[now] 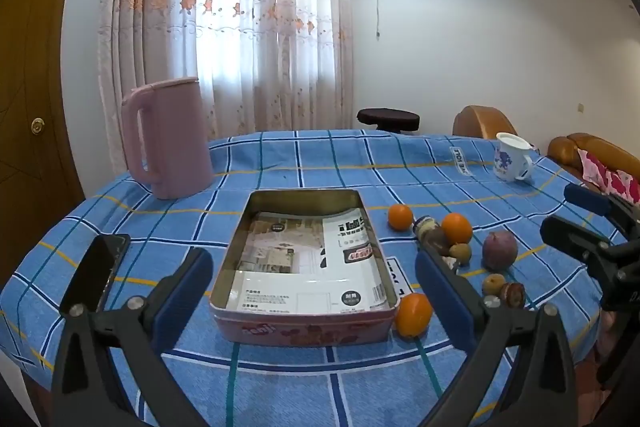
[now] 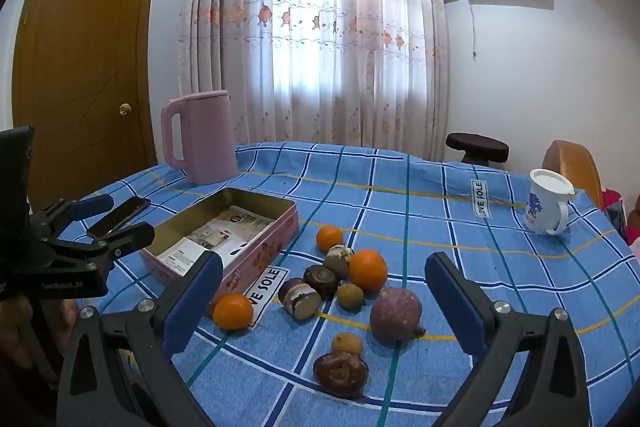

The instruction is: Organize fruits

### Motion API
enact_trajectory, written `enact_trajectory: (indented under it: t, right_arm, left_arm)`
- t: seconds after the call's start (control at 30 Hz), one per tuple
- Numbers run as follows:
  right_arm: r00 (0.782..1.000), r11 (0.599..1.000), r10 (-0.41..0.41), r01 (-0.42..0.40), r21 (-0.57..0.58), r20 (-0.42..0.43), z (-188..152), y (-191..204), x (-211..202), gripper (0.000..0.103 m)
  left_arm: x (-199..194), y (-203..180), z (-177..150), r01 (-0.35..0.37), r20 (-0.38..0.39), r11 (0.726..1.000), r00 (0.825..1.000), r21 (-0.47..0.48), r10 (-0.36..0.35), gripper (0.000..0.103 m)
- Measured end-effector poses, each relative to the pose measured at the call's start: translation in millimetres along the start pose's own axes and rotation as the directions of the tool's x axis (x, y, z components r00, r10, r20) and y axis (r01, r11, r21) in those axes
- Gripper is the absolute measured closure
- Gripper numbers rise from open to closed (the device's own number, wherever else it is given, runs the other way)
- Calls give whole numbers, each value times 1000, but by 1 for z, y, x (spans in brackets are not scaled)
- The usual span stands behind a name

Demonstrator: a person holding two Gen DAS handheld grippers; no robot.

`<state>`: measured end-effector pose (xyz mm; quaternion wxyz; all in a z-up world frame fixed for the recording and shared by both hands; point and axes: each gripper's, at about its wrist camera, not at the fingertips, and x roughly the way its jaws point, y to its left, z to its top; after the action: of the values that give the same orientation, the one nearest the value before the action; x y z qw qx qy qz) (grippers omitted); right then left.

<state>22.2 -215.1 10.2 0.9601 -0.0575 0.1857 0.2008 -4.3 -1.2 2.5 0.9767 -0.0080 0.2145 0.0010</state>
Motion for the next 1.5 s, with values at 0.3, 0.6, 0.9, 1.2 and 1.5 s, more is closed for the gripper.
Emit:
enact_trajectory:
  t: [0.3, 0.6, 0.9, 1.2, 1.5]
  right_arm:
    - [1000, 1000, -7, 7, -4, 6, -1, 4, -3, 1]
    - [1000, 1000, -3, 3, -3, 7, -1, 4, -2, 1]
    - [1000, 1000, 8, -8, -6, 4, -2, 5, -1, 1]
    - [1000, 1000, 12, -12, -2, 2, -4, 6, 0, 1]
    - [1000, 1000, 21, -21, -2, 1, -6, 8, 0, 1]
  left_arm:
    - [-2, -3, 0, 2, 1, 1000, 1000, 2, -2, 0]
    - [-2, -4, 0, -2, 1, 1000, 1000, 0, 2, 0]
    - [-2, -4, 0, -1, 1, 1000, 1000, 0, 1, 0]
    - [-2, -5, -2, 2, -7, 1000, 1000, 1, -2, 0]
    - [-1, -5, -2, 2, -8, 1000, 1000, 1, -2, 0]
